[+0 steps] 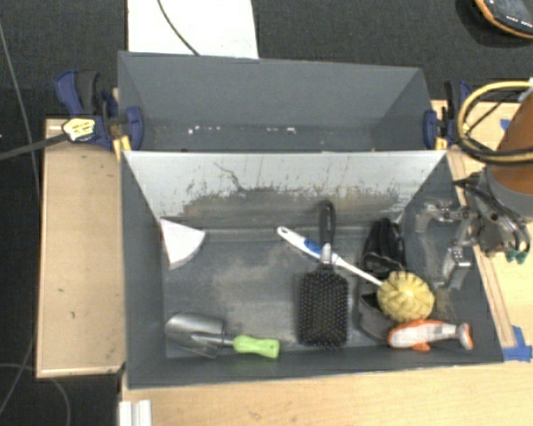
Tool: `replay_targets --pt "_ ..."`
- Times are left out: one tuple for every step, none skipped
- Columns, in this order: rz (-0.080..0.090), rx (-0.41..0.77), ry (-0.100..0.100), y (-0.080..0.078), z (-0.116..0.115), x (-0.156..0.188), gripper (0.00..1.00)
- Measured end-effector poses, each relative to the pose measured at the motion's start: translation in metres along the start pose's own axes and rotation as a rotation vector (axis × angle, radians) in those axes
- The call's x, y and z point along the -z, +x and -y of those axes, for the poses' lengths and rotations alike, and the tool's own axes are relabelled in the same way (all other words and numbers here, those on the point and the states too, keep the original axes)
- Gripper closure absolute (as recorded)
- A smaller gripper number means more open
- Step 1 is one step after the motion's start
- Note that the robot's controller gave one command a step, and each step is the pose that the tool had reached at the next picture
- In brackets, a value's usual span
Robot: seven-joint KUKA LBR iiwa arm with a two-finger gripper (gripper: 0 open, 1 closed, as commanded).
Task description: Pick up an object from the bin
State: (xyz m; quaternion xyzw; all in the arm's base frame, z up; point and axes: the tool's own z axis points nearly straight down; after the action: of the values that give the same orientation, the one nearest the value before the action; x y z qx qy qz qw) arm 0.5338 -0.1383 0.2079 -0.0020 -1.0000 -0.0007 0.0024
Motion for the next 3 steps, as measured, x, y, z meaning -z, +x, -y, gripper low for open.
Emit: replay_targets --pt "0.008 0.006 0.002 -0.002 -0.001 0.005 0.0" --pt "0.007 0.087 0.002 0.022 0.012 -0.13 0.0" --pt "0.017 0.059 0.003 0.031 0.012 -0.136 0.0"
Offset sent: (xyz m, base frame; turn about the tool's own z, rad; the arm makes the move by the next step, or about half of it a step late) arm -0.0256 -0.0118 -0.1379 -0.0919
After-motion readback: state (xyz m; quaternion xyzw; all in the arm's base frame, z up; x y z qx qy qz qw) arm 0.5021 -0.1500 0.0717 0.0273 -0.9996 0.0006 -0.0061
